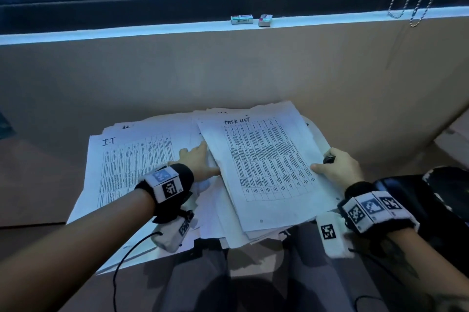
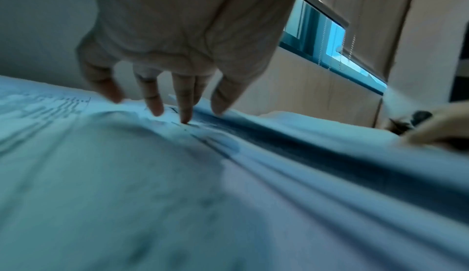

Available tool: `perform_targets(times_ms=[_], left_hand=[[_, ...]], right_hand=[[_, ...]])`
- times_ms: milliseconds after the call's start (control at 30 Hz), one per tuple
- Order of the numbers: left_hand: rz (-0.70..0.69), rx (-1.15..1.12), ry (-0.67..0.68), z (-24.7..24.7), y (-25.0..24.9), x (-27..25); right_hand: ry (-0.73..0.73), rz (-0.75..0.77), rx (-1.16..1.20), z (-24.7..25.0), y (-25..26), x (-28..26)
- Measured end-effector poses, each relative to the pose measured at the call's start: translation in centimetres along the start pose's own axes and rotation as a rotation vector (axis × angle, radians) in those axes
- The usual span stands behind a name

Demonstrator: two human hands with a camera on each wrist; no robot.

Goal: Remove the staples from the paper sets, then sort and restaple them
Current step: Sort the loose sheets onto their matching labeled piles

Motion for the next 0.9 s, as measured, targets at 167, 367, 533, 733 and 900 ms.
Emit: perform_targets(times_ms=[167, 367, 533, 733, 900], left_hand=[[0.049, -0.618, -0.093, 1.9, -1.3, 0.6], [0.241, -0.957, 0.244, -0.9, -2.2, 0.5], [0.089, -0.984, 0.030, -0.3, -2.3, 0.5], [-0.145, -1.012, -0.051, 3.9, -3.8, -0.5], [-0.302, -0.994, -0.153, 7.5, -4.3, -2.5]], right_hand=[[-0.073, 0.108, 0.049, 0.7, 0.1, -1.8], [0.099, 0.091, 0.431, -0.2, -0.6, -2.0], [0.017, 0.098, 0.218, 1.0, -0.2, -2.1], [-0.232, 0.240, -0.114, 5.2, 4.3, -3.2], [-0.243, 0.426, -0.020, 8.2, 10.9, -4.5]])
Point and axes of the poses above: each hand's wrist, its own x-axis towards the middle knuckle, its own z-axis out of the back of the hand, y = z × x, the point moved 7 cm from there along x, towards the middle knuckle
